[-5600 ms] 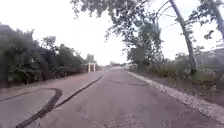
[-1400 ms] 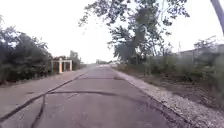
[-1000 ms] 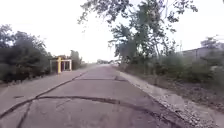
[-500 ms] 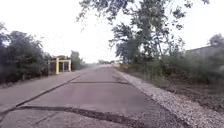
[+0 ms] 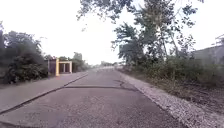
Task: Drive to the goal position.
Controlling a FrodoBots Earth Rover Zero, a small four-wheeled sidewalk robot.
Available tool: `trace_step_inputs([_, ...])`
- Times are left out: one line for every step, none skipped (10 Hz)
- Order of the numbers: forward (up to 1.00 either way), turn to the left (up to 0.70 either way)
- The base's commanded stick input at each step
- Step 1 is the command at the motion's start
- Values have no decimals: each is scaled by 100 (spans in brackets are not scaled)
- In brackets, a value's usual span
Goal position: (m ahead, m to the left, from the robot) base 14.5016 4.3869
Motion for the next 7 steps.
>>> trace_step_inputs([0,0])
trace_step_inputs([0,0])
trace_step_inputs([0,0])
trace_step_inputs([0,0])
trace_step_inputs([94,0])
trace_step_inputs([100,0])
trace_step_inputs([100,0])
